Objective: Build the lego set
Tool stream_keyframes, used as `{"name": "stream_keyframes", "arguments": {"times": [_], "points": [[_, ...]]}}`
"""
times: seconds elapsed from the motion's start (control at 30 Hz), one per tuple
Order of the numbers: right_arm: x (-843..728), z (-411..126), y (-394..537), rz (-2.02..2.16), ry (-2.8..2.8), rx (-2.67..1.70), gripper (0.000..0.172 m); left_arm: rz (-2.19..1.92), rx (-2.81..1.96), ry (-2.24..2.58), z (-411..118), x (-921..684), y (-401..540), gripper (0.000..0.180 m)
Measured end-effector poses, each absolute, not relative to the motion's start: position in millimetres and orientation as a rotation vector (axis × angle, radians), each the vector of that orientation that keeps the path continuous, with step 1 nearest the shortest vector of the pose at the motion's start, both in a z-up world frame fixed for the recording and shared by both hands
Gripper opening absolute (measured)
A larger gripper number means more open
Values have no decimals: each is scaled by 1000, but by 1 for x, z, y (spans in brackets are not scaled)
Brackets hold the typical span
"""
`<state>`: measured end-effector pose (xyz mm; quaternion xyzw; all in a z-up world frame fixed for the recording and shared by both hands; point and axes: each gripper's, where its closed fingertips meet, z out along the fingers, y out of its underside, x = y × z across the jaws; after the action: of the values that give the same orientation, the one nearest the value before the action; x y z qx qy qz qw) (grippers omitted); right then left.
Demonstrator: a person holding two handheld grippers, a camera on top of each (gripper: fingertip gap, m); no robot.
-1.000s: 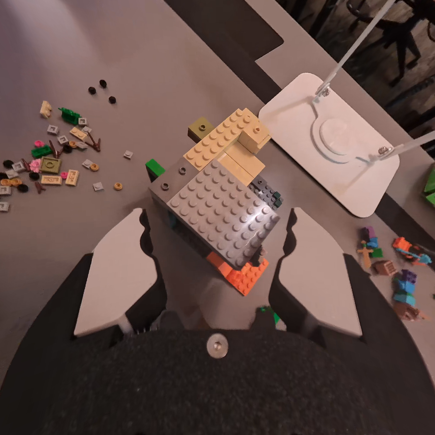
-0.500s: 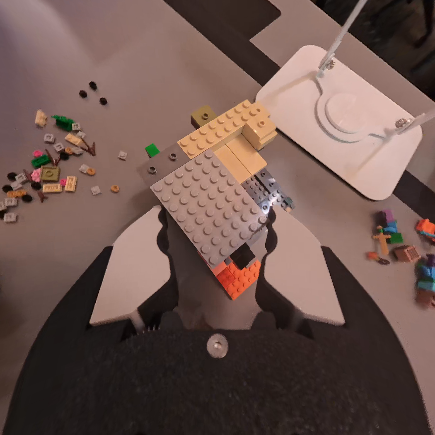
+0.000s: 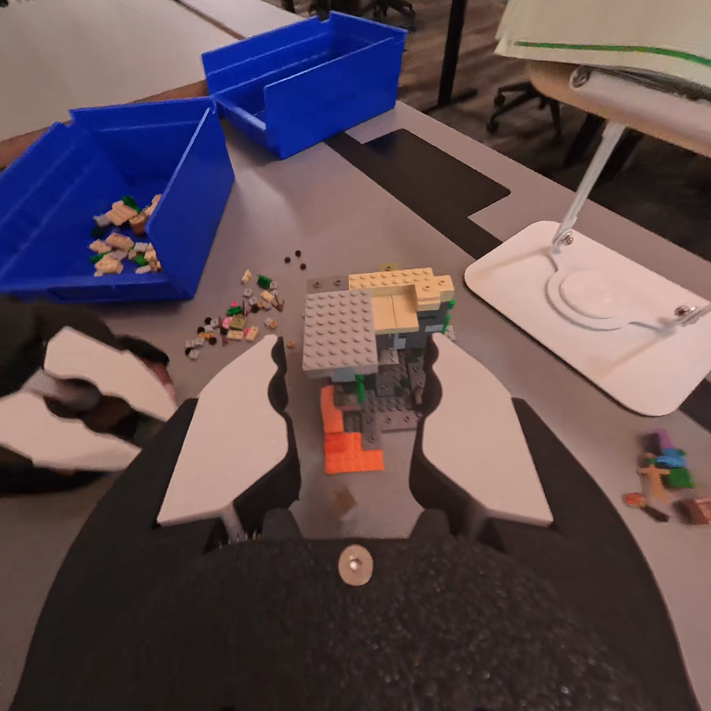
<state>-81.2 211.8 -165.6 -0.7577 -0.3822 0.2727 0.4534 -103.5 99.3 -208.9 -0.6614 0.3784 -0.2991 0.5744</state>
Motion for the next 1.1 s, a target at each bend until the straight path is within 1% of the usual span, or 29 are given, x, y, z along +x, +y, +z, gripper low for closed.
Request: {"name": "stream_keyframes", "arguments": {"times": [0.17, 0.23, 0.4, 0.43, 0.57, 0.6, 0.63, 0.8, 0.93, 1.03, 1.1], "points": [[-46, -200, 186, 675, -1297, -1761, 68, -701, -1564, 866, -211, -105, 104, 15], [-37, -220, 172, 682, -1425, -1705, 65, -711, -1569, 845, -211, -106, 107, 15], [-36, -254, 163, 704, -1480, -1667, 60, -661, -1625, 768, -217, -108, 130, 17], [-39, -257, 164, 706, -1479, -1660, 58, -623, -1647, 750, -219, -110, 138, 21], [-45, -270, 173, 619, -1462, -1675, 38, -474, -1730, 612, -220, -123, 173, 38], [-47, -272, 172, 615, -1457, -1673, 31, -425, -1760, 572, -222, -128, 183, 42], [-49, -272, 172, 614, -1438, -1662, 19, -379, -1790, 545, -225, -133, 192, 46], [-48, -271, 169, 588, -1409, -1637, 18, -287, -1930, 475, -248, -146, 220, 57], [-46, -271, 168, 596, -1397, -1626, 18, -233, -1965, 510, -259, -144, 237, 64], [-46, -271, 167, 594, -1400, -1625, 18, -228, -1965, 570, -262, -142, 246, 58], [-46, -271, 166, 586, -1410, -1614, 17, -236, -1955, 633, -262, -141, 250, 47]]}}
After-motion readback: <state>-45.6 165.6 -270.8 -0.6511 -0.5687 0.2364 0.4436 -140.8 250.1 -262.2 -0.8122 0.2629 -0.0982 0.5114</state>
